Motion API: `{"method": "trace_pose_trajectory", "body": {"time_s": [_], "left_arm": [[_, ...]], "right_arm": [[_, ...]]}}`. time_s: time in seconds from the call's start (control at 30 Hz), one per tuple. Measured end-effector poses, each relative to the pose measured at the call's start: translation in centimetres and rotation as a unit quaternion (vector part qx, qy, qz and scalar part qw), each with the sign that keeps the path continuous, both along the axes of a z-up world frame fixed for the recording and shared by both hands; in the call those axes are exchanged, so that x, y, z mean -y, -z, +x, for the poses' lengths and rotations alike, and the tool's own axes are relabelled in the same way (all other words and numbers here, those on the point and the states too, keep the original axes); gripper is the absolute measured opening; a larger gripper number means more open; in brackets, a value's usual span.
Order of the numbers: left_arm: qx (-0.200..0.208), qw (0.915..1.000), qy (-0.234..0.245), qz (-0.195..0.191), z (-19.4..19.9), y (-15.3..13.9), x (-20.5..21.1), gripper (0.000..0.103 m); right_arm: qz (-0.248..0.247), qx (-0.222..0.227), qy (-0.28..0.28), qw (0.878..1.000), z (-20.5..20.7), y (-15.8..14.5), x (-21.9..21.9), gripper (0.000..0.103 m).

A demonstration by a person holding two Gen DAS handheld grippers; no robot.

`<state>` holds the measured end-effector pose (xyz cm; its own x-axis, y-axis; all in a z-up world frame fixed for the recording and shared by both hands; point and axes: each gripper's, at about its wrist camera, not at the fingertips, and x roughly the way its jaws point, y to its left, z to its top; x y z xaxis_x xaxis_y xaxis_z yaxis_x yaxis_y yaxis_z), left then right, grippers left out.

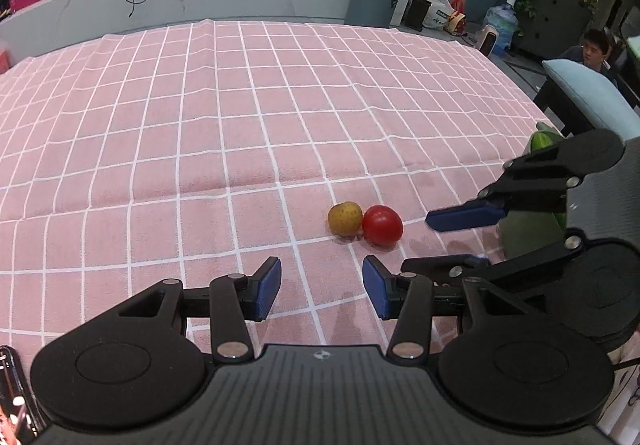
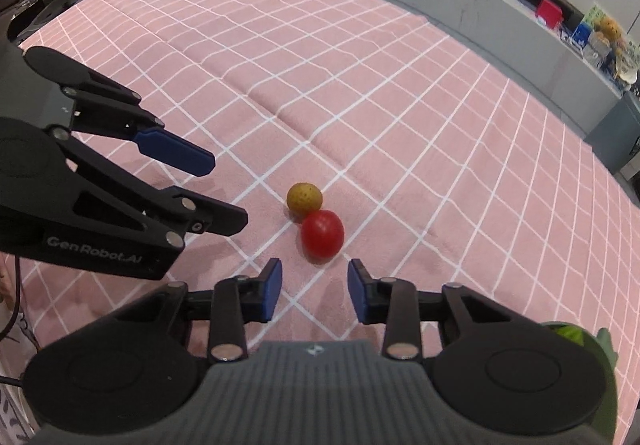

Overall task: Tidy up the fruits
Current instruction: 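Move both tools back to the last brown fruit and red tomato, then grasp the red tomato with the right tool while the left tool grasps the brown fruit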

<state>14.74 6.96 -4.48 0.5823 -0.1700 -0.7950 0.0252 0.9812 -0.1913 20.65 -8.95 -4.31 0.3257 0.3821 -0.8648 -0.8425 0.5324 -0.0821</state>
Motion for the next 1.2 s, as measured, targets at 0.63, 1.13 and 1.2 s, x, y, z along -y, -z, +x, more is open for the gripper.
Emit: {"method": "trace_pose_trajectory", "body": {"time_s": [0.63, 1.13, 1.2], "left_arm": [[0.01, 0.999, -0.028, -0.033, 1.2, 0.2, -1.4, 0.053], [0.011, 0.9985, 0.016, -0.051, 3.2, 0.8, 0.3, 0.048], [0.009, 0.9986, 0.023, -0.046, 3.6, 1.1, 0.6, 0.048]], "right_arm": [[-0.005, -0.002, -0.007, 1.0, 2.4, 0.9, -2.2, 0.028], [-0.019, 0.013, 0.004, 1.0, 2.8, -0.6, 0.2, 0.022], [-0.018, 0.021, 0.007, 1.0, 2.9, -1.2, 0.9, 0.022]]}}
